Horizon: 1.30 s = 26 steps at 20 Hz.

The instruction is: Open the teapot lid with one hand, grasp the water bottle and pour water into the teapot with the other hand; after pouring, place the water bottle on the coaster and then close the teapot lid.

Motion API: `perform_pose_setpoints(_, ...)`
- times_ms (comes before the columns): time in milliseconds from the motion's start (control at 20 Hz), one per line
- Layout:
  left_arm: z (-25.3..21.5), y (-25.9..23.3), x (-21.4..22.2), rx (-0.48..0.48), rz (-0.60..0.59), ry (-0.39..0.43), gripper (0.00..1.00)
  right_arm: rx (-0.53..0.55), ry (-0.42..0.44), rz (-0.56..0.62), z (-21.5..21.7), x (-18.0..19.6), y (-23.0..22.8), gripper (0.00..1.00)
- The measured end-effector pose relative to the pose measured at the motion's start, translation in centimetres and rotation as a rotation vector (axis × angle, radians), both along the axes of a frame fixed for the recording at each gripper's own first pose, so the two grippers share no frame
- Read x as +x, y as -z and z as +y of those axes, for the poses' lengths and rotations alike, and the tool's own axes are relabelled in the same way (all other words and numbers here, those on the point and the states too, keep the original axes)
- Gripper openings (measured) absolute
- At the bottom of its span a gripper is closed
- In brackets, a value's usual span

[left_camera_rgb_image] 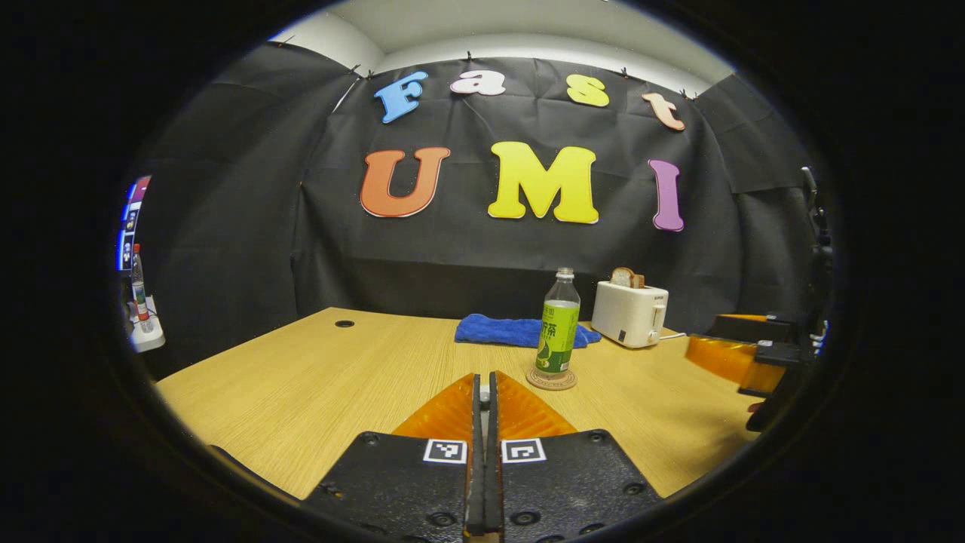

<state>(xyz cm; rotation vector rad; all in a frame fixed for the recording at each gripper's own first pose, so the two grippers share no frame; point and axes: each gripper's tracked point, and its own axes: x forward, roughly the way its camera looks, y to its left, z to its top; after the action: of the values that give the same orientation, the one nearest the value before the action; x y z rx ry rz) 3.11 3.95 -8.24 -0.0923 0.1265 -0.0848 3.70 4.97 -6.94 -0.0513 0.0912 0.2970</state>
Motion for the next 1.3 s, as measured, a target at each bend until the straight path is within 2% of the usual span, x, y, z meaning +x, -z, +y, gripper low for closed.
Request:
perform_pose_setpoints(400,1.2,2.4,2.7,0.009,0.058,-0.038,0.03,0.032,0.097,0.002,-4.8,-1.7,1.1,0.95)
perform_pose_setpoints(800,1.6,4.0,2.7,0.0,0.092,-0.057,0.03,0.045,0.111,0.032,-5.5,-1.6,2.5,0.95)
perform_pose_setpoints(1300,1.8,4.9,2.6,0.068,0.132,-0.091,0.04,0.047,0.112,0.044,-5.7,-1.7,3.3,0.95)
